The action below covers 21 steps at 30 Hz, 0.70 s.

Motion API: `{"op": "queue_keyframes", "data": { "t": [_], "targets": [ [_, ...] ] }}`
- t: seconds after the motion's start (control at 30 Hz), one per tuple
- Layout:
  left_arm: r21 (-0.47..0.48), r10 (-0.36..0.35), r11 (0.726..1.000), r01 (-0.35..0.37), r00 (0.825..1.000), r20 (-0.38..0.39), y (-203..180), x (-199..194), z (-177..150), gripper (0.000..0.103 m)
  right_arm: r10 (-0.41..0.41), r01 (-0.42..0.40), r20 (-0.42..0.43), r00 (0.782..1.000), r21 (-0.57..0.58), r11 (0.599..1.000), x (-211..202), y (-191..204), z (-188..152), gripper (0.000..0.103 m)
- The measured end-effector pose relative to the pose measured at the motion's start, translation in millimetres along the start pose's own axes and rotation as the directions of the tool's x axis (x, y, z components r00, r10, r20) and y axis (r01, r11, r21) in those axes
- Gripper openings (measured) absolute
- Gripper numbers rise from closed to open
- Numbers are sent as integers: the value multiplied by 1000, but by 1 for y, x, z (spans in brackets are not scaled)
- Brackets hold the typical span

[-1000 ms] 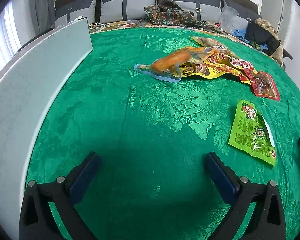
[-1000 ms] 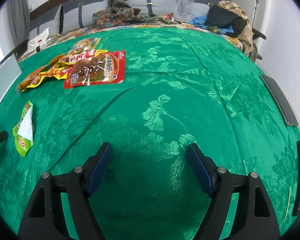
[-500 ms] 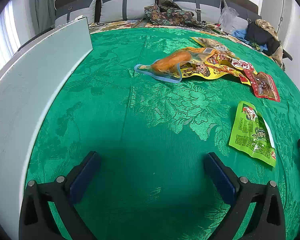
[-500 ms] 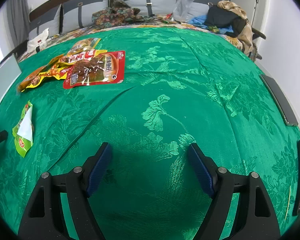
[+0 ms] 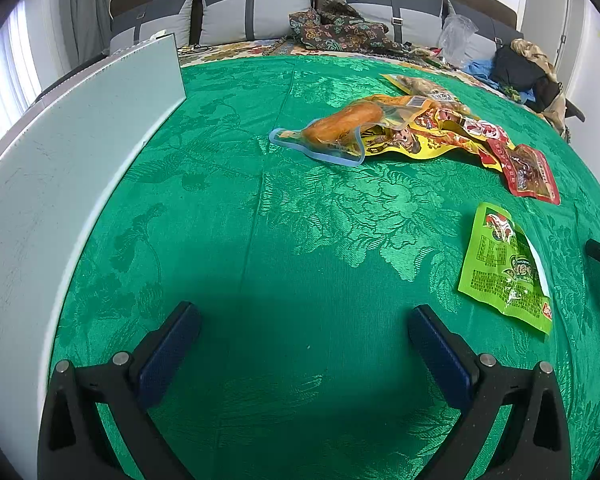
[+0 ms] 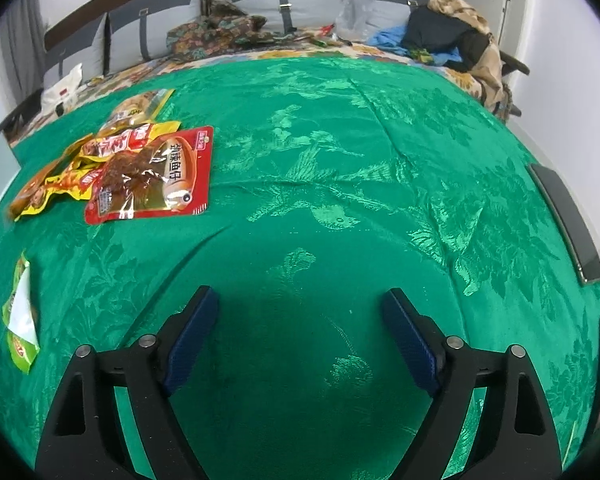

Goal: Organize snacks

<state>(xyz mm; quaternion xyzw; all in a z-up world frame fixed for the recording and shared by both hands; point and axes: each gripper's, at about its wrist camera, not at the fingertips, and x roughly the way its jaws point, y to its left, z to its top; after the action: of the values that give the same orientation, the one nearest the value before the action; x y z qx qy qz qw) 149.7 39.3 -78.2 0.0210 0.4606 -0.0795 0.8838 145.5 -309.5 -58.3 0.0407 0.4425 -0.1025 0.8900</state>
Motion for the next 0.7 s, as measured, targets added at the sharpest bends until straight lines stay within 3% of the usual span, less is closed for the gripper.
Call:
{"op": "queue_keyframes", "data": {
  "t": [0.7],
  "targets": [
    [0,3,1000,-3,1000,0,0,0,0,103,-1,1,-1,1000,0,1000,-1,1,-1,88]
  ]
}}
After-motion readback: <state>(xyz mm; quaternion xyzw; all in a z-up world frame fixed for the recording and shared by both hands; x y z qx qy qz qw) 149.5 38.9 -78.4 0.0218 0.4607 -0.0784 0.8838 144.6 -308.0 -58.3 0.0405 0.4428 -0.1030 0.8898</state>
